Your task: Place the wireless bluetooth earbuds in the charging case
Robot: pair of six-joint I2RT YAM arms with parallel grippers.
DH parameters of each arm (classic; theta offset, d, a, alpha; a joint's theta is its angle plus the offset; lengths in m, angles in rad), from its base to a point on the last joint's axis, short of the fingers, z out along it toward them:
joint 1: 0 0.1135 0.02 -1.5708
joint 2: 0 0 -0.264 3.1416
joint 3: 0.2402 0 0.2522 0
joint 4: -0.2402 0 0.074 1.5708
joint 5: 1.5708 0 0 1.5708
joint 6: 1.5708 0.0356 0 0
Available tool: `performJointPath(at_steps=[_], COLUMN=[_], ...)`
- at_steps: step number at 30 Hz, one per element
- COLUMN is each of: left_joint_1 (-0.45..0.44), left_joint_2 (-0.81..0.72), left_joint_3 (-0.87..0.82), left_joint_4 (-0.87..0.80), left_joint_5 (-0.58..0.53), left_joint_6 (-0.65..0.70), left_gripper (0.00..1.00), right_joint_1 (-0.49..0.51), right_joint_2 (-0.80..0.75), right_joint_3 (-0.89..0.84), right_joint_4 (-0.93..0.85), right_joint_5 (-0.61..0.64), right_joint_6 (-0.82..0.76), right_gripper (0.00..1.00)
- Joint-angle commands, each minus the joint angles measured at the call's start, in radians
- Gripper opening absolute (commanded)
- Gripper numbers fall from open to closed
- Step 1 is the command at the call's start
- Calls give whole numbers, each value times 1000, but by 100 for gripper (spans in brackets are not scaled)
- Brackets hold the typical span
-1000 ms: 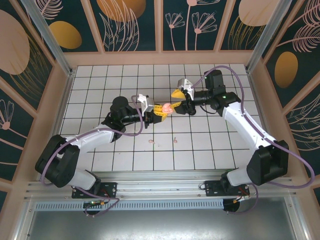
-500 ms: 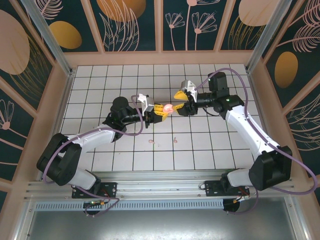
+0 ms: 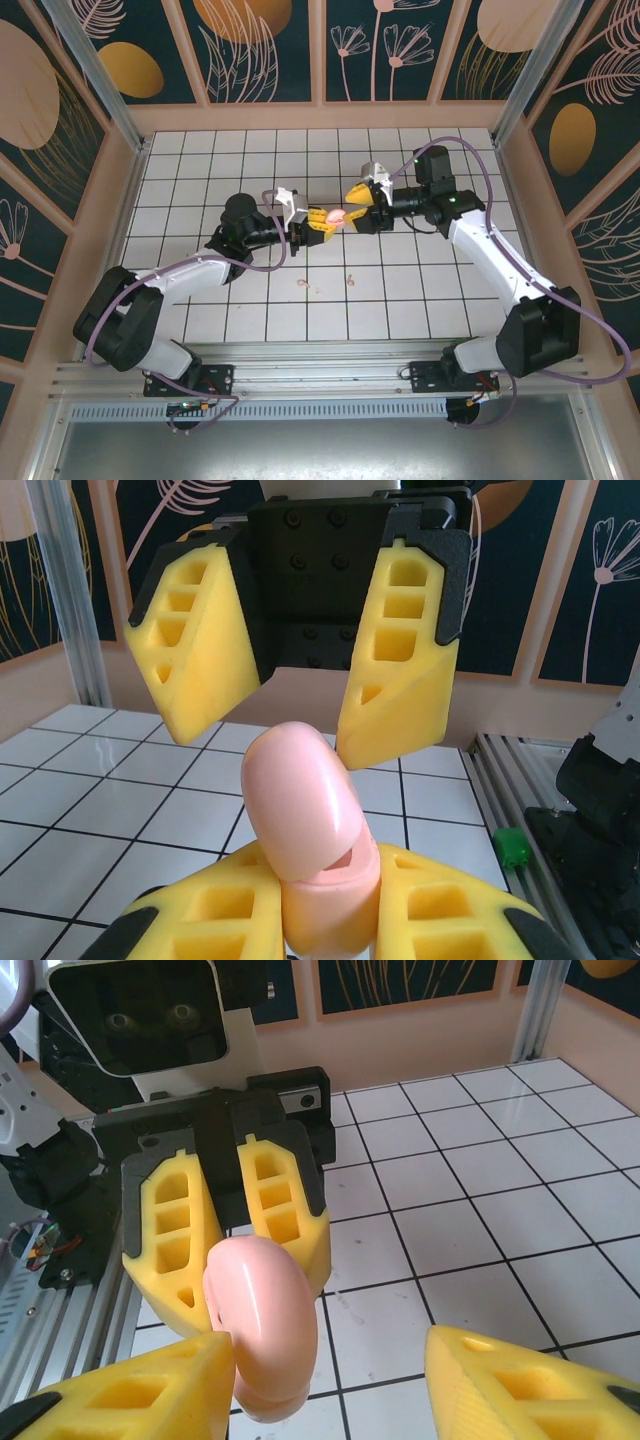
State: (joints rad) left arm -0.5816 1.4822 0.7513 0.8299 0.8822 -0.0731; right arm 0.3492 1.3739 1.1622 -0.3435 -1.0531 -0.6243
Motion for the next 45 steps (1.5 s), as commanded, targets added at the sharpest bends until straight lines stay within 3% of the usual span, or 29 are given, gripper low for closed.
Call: performJointPath(at_steps=[1,7,17,23,34,39,45], left_joint_1=[-6,-7,-7,-7,-7,-6,-7], left_joint_2=[-12,-21,-26,-25,-25,-24,-29], left_joint_3=[9,8,13,17,11,7,5], left_joint_4=[19,9,-8,-14,-20,-24,-24], left_joint_5=[54,55,51,45,24,19,9], left_joint_6=[3,10,22,23,21,19,17], left_gripper=[12,12,13,19,36,36,24], right_joint_1=[13,27,36,34,35,34,36], right_joint_2=[24,51,95,89,49,37,19], right_joint_3=[27,40,79,82,65,57,38], right_joint_4=[43,15,-62,-78,-24,6,44], right_joint_5=[-30,-75,-130,-134,-120,-113,-111], right_joint_6=[18,-3,-64,-77,-48,-30,-11], right_gripper=[51,45,21,12,10,10,10])
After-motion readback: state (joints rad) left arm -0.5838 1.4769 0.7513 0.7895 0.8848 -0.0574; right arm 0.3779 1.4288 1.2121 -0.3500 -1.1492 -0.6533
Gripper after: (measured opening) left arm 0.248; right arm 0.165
